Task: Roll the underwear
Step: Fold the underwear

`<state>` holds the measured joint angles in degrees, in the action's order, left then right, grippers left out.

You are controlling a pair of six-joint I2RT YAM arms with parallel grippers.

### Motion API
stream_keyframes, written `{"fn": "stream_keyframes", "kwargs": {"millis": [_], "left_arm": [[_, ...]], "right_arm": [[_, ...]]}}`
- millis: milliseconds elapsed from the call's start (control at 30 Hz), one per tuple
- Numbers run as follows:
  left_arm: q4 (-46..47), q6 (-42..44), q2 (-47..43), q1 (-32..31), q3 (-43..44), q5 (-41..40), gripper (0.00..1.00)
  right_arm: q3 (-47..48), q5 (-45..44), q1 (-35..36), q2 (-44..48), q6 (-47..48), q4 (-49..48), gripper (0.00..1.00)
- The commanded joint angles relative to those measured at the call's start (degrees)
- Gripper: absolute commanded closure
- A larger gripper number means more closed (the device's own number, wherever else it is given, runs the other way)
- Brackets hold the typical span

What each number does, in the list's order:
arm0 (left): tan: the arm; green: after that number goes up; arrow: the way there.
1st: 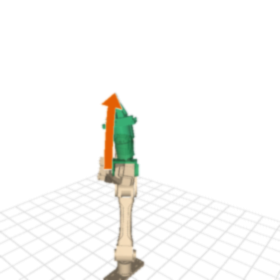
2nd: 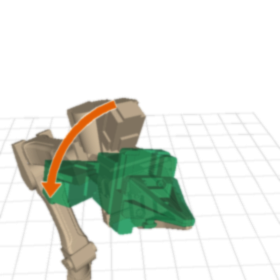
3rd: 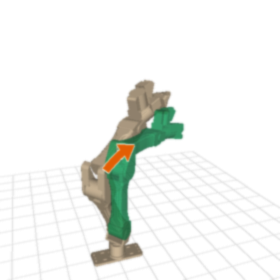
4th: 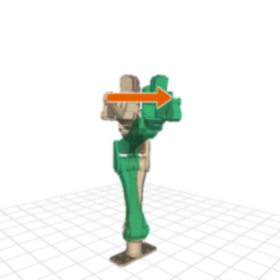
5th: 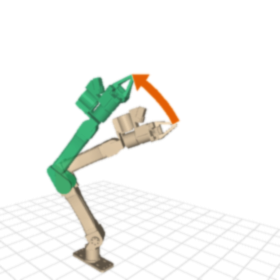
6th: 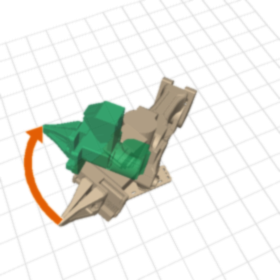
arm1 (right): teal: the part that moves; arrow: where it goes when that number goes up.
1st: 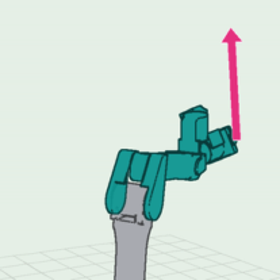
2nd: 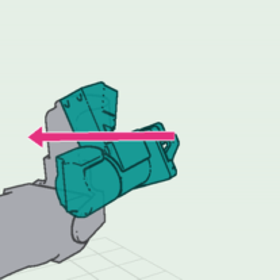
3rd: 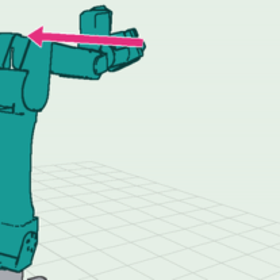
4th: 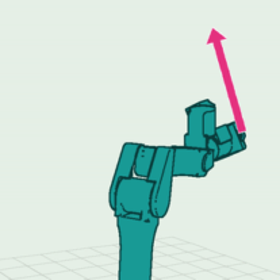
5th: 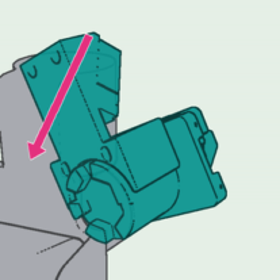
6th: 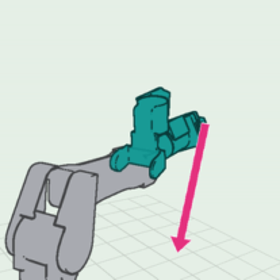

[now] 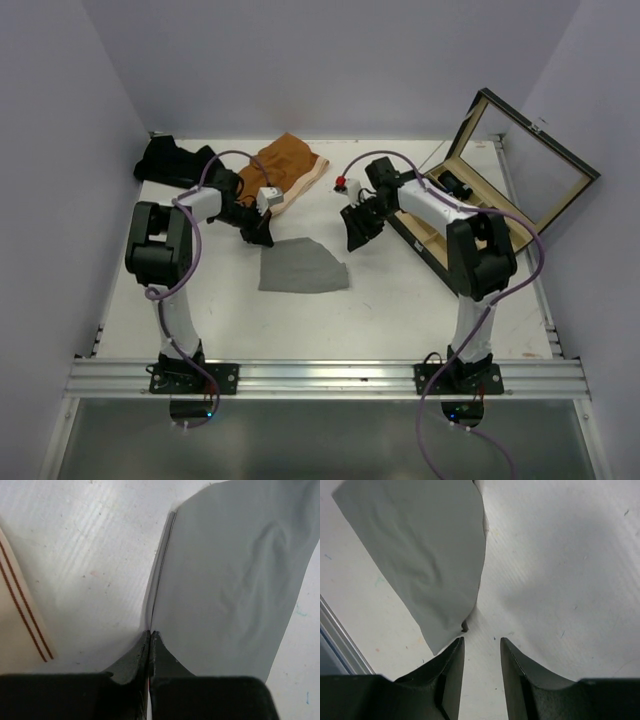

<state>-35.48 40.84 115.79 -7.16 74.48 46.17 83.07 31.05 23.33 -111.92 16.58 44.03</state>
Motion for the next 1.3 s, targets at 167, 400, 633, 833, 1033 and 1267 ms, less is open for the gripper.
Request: {"fn": "stream_keyframes", "kwargs": {"millis": [167,400,633,833,1033,1267], "left_arm": [[4.72,-1.56,-3.91,-0.14,-5.04,-2.32,1.0],[5.51,1.17,-3.55,-0.14,-4.87,-0.38,1.0],[4.99,2.49,-3.55,-0.14,-4.96,-0.3,1.0],[5.07,2.93,-4.34,-0.14,-5.4,-0.47,1.0],[5.6,2.58,-4.52,-0.14,-5.4,-0.56,1.0],[6.31,2.31,-8.55,-0.14,-5.92,1.28,1.0]], "right_arm": [[14.65,5.69,1.89,-7.14,-6.04,-9.22,0.53],[29.95,9.82,5.14,-21.13,-6.03,-9.22,0.5],[29.53,10.44,9.18,-24.13,-0.68,-8.43,0.49],[27.86,9.21,10.59,-25.72,3.02,-5.54,0.53],[27.93,8.24,9.63,-25.81,3.73,-5.36,0.79],[27.42,9.99,9.36,-21.77,3.46,-5.8,0.99]]}}
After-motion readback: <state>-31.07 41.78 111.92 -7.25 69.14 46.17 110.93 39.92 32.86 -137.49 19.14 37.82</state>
